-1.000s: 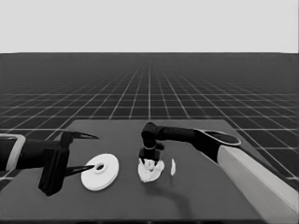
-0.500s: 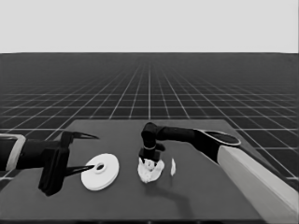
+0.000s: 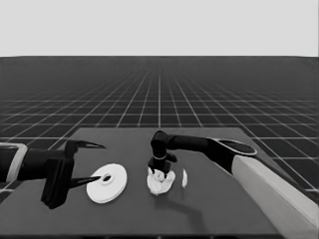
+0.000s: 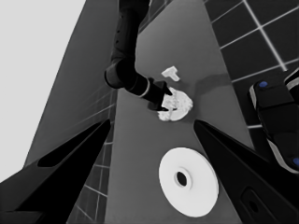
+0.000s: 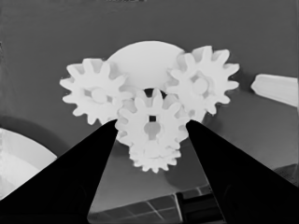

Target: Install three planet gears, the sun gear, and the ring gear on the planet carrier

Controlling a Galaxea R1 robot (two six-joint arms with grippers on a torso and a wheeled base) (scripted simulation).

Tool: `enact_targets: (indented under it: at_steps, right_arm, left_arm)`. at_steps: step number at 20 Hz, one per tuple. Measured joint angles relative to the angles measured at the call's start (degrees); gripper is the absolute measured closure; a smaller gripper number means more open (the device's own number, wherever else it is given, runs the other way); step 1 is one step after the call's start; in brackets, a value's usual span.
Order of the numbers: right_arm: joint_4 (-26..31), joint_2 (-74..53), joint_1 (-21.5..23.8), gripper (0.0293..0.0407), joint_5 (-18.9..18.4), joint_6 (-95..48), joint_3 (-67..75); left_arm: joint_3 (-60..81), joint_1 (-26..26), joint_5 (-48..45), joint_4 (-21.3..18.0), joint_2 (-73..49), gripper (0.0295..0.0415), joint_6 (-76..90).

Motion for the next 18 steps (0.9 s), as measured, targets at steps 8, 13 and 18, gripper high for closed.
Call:
enact_targets:
  at_steps: [8,13,18]
  right_arm:
    - [0.00,0.00,0.00,0.0391,0.00,4.80,0.00]
    - [0.00,0.00,0.00,0.0391,0.00,7.80,0.00]
    - [0.00,0.00,0.00,0.0391,0.00,10.80,0.00]
  left_arm:
    - [0.00,0.00,0.00,0.00,0.00,0.0326,0.00]
    - [0.00,0.00,0.00,0.00,0.00,0.0326,0.00]
    - [0.00,0.00,0.00,0.00,0.00,0.0326,0.00]
